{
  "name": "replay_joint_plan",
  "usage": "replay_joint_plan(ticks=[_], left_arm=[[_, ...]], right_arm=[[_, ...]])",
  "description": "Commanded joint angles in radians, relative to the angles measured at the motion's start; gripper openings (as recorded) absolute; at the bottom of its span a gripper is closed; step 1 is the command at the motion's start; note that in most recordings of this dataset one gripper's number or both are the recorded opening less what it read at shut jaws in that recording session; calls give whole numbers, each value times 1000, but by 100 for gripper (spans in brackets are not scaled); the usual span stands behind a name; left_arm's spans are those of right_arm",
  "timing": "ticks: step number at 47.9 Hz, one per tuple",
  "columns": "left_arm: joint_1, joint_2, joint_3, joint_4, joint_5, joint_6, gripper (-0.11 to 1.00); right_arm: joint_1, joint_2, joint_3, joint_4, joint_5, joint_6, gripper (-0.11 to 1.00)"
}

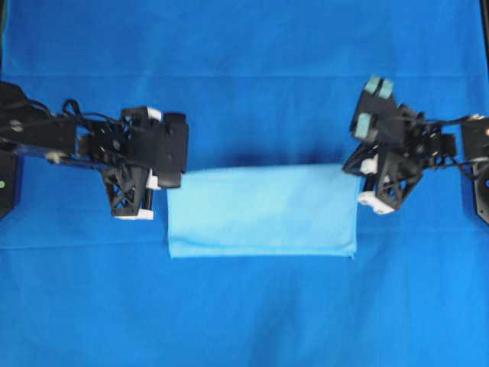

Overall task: Fold the light blue towel.
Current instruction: 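Lift the folded strip and rotate it vertical, left gripper swinging down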

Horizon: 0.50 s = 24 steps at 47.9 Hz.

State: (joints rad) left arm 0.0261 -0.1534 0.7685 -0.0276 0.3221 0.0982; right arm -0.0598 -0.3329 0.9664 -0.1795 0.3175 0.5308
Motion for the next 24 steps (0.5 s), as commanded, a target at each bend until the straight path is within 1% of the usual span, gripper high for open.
replay_joint_plan(ticks=[1,9,12,18,24], left_arm=[[-3,-64,-38,2,29,5,2],[-5,-146,-84,2,80,9,2],[-6,-176,-104,2,98,11,2],[-8,-212,-121,2,112,15,2],[-6,-225,-121,2,114,23,2]], right_arm=[[8,-86,-26,-2,48,-2,2],[18,-206,-61,-3,155,-5,2],[21,-241,-77,-14,192,-6,2],[21,-282,-103,-28,245,-12,2],[23,-301,-121,-28,282,-12,2]])
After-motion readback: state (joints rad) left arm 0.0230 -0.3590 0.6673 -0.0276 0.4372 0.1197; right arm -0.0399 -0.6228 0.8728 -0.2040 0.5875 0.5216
